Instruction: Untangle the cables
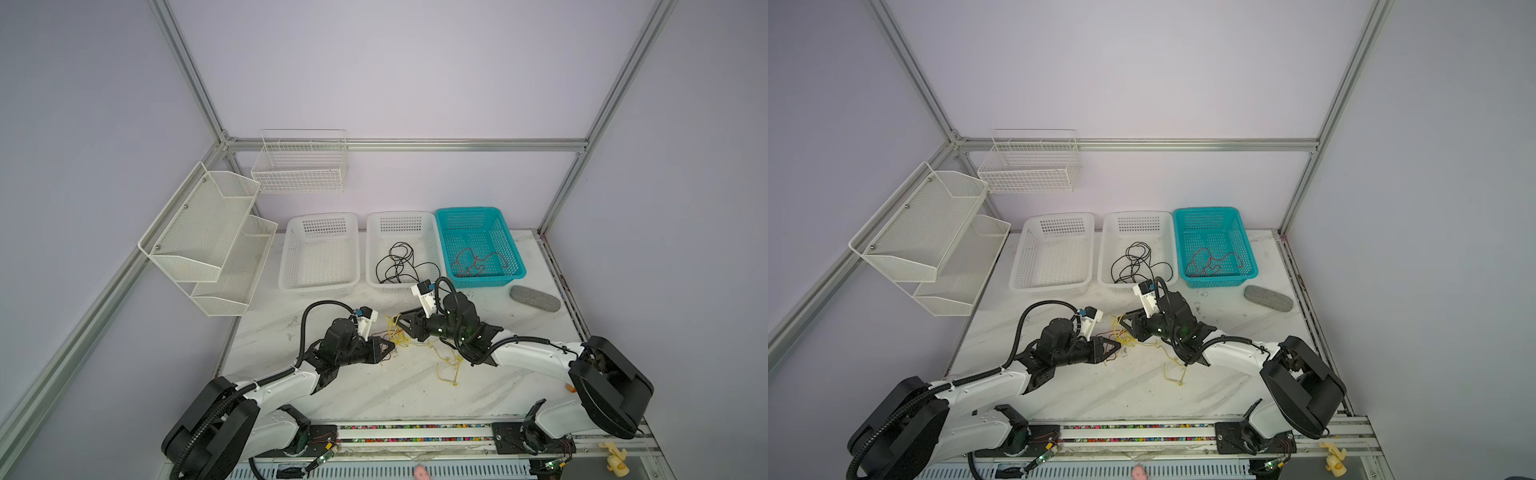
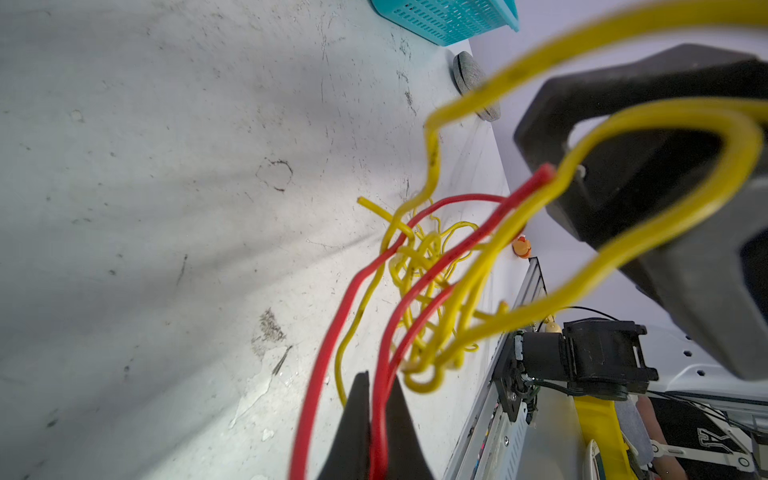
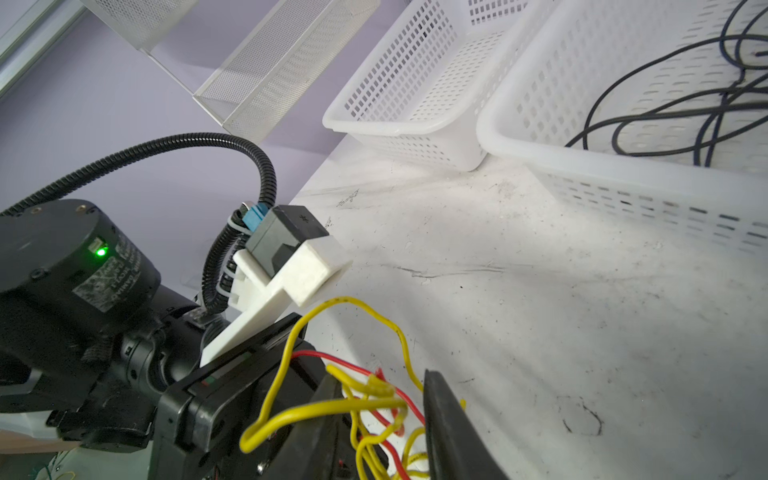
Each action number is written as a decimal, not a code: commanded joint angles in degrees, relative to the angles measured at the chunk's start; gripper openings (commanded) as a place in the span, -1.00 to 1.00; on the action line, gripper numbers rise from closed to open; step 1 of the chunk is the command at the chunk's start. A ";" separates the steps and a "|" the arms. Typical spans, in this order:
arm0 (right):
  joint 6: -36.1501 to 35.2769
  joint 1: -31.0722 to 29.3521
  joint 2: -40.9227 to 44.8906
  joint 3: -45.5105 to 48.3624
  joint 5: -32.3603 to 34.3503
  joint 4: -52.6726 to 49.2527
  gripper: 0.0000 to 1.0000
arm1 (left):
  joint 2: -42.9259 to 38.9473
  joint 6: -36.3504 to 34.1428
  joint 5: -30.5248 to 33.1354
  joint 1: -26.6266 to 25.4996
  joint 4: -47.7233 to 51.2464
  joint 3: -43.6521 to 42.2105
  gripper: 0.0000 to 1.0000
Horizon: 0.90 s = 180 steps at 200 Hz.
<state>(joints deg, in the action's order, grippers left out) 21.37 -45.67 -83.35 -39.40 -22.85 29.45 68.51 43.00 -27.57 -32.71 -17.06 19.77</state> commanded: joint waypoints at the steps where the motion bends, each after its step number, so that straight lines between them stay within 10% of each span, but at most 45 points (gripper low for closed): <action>1: -0.69 -0.63 2.93 0.20 3.59 3.39 -0.28 | 0.24 0.33 -1.39 -0.25 -2.80 0.42 -1.00; 180: -4.64 -1.08 11.47 3.98 4.94 -3.34 -0.25 | 0.57 -0.19 -1.21 -0.68 -2.73 0.45 -1.00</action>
<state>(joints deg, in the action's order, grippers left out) 18.72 -46.39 -73.67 -36.80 -18.79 28.08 69.10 43.79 -27.97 -33.15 -17.93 19.77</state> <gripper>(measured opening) 0.367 0.059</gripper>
